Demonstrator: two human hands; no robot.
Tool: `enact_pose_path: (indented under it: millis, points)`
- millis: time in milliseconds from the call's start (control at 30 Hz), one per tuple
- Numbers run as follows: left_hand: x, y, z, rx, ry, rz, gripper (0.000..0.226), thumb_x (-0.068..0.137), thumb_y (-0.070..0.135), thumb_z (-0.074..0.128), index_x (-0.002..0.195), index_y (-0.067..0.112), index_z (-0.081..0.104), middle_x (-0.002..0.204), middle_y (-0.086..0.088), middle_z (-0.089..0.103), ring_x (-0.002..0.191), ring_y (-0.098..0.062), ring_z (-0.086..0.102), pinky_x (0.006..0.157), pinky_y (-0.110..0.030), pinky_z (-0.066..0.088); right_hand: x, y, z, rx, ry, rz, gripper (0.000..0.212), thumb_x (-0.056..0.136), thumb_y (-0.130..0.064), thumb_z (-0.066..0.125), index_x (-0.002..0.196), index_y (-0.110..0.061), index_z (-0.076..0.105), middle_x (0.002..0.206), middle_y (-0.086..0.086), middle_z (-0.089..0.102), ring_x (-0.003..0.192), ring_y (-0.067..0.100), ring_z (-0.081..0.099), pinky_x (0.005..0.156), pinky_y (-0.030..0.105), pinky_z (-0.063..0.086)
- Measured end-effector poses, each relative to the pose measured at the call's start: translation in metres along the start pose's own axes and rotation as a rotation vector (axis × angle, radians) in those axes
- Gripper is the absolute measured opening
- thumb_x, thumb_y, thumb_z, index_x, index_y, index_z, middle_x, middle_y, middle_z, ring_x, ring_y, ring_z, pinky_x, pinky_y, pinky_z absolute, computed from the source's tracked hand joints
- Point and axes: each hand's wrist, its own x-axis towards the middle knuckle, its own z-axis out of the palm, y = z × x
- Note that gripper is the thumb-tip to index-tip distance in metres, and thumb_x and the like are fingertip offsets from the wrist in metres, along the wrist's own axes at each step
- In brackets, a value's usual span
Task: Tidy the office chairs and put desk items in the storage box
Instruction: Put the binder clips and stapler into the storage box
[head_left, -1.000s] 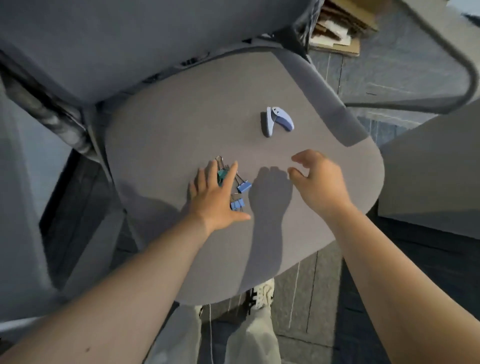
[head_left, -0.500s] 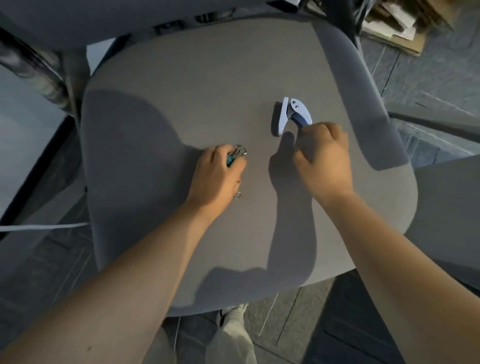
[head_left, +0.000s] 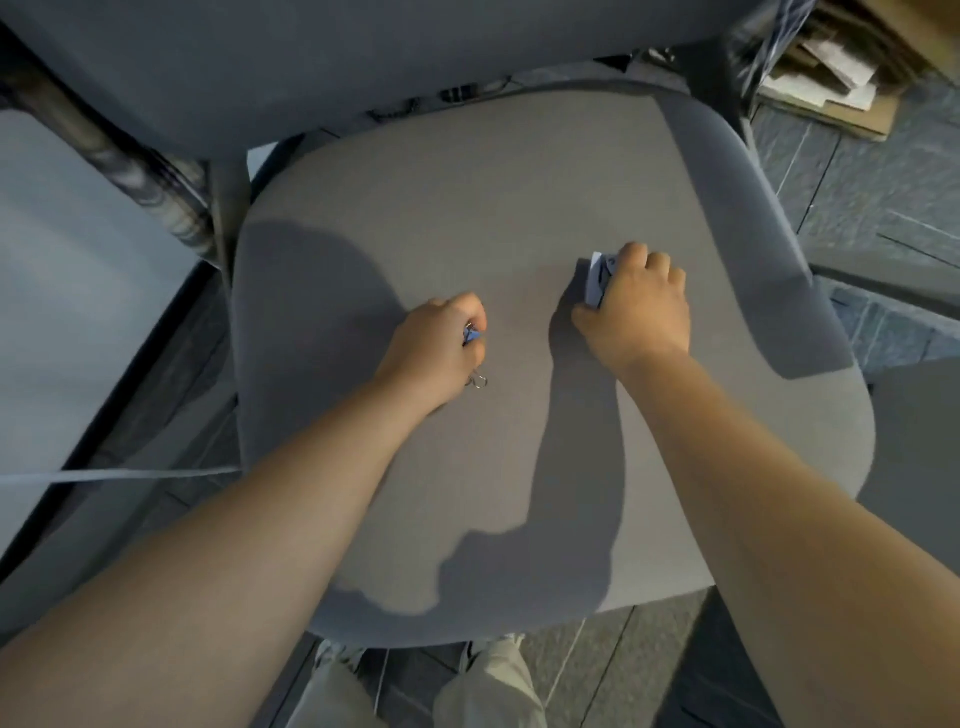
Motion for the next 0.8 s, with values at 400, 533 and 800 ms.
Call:
enact_pose_path:
  millis: [400,533,800]
  points:
    - [-0.062,0.101,-0.078,-0.148,-0.125,0.385,0.016,0.087,0.016,0.055,0.095,0.005,0.064,0.100,-0.017,0.068,0.084,-0.031,0.056,0.068,-0.030,0.037,-0.124,-0.007,-0.110,0.382,0.191,0.255,0.052,0.075,-0.020,0.068,0.114,-0.002,0.039,0.123,0.015,0.050,0.107,0.036,0.053,0.081,0.039,0.044]
    - [-0.107,0.149,-0.096,-0.130,-0.236,0.560,0.015,0.087,0.016,0.056,0.097,0.008,0.063,0.105,-0.017,0.066,0.096,-0.032,0.058,0.068,-0.023,0.031,-0.201,0.007,-0.155,0.441,0.343,0.367,0.051,0.074,-0.022,0.070,0.113,-0.007,0.040,0.118,0.012,0.055,0.102,0.031,0.055,0.081,0.039,0.045]
    - [-0.251,0.270,-0.099,-0.036,-0.435,1.038,0.017,0.083,0.014,0.062,0.098,0.007,0.064,0.110,-0.016,0.064,0.103,-0.029,0.055,0.065,-0.020,0.026,-0.409,0.067,-0.231,0.435,0.682,0.650,0.062,0.076,-0.024,0.073,0.125,-0.007,0.041,0.124,0.014,0.048,0.105,0.029,0.051,0.076,0.028,0.035]
